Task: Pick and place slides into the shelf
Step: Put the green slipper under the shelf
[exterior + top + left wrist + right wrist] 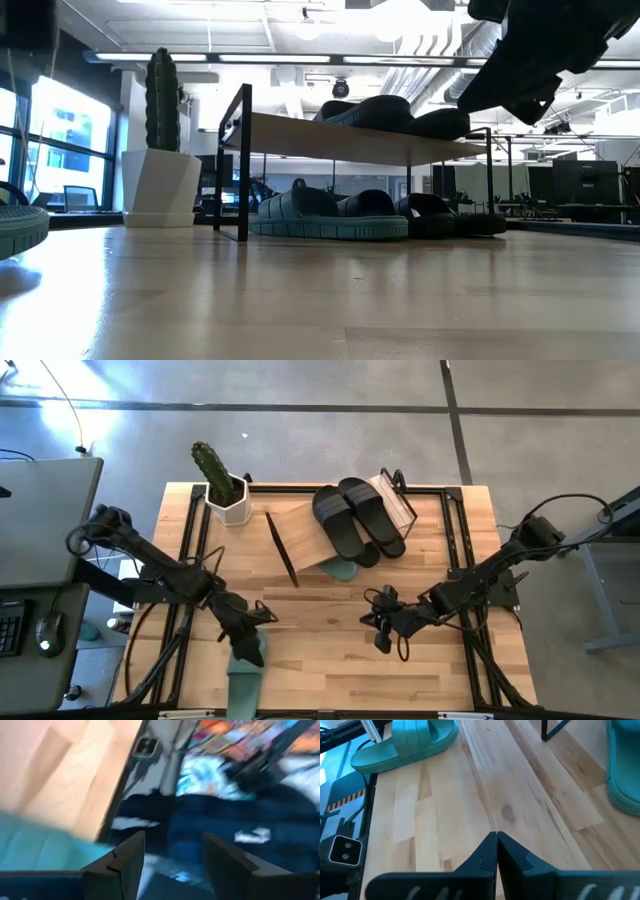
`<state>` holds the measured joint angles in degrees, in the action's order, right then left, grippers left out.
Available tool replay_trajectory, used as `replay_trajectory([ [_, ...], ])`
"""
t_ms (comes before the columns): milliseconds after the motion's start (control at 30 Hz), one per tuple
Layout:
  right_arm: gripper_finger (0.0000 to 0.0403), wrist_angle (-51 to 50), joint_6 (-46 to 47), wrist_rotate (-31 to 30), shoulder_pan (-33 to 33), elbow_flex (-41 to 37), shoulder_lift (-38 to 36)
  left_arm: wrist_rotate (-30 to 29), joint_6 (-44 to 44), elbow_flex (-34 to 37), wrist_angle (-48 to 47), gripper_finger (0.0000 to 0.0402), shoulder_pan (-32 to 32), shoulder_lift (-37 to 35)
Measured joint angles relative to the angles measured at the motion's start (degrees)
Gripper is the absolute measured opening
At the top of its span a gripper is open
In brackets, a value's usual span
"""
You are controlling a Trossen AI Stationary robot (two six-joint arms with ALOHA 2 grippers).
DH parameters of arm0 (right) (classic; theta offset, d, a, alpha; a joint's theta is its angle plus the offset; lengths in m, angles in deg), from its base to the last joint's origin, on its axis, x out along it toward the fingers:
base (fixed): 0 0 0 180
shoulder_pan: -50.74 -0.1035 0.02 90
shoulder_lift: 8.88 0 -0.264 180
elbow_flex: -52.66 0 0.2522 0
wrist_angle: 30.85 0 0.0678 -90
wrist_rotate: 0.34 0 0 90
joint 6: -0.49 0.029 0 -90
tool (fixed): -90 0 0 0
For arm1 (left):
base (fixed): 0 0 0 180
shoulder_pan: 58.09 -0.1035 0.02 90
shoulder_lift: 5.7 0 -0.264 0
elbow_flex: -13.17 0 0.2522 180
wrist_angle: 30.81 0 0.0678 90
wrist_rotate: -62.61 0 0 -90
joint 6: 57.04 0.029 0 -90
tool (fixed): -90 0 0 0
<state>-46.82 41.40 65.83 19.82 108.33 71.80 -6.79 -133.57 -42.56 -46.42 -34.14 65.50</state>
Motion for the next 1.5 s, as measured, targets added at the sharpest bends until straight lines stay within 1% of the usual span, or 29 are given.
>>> replay_trajectory([
  [67,0.0000,0.0,-0.1,0.0,0.0,0.0,0.0,0.0,4.2,-4.5,-11.1,0.0171,1.4,-0.5],
  [167,0.0000,-0.1,-0.5,-0.2,0.1,0.0,0.0,-2.0,10.2,-12.7,-31.6,0.0151,4.0,0.3],
  [267,0.0000,0.0,-0.5,-1.3,0.1,0.0,0.0,-8.5,15.6,-19.9,-45.1,0.0130,7.4,3.0],
  [300,0.0000,0.0,-0.5,-1.6,0.1,0.0,0.0,-11.1,17.1,-21.8,-47.8,0.0125,8.7,3.9],
  [433,0.0000,-0.1,-0.5,-2.6,0.1,0.0,0.0,-20.8,24.0,-26.2,-47.4,0.0116,13.6,8.4],
  [533,0.0000,-0.1,-0.9,-2.8,0.3,0.0,0.0,-24.8,27.4,-27.4,-46.8,0.0121,16.0,12.5],
  [700,0.0000,-0.2,-0.9,-3.1,0.9,0.0,0.0,-25.5,28.6,-27.4,-48.3,0.0145,18.3,19.6],
  [833,0.0000,-0.1,-0.9,-3.2,1.0,0.0,0.0,-25.8,29.9,-27.4,-48.3,0.0175,19.3,23.4],
  [1033,0.0000,-0.2,-0.9,-3.2,1.0,0.0,0.0,-25.8,29.8,-27.4,-49.1,0.0226,19.2,24.4],
  [1133,0.0000,-0.2,-1.0,-3.7,1.0,0.0,0.0,-27.3,29.6,-27.4,-49.1,0.0245,19.2,24.4],
  [1300,0.0000,-0.3,-1.0,-4.3,1.0,0.0,0.0,-27.6,28.6,-27.4,-49.5,0.0253,19.3,26.0],
  [1500,0.0000,-1.1,-1.1,-5.1,1.0,0.0,0.0,-26.8,27.9,-27.4,-49.3,0.0241,19.3,28.8],
])
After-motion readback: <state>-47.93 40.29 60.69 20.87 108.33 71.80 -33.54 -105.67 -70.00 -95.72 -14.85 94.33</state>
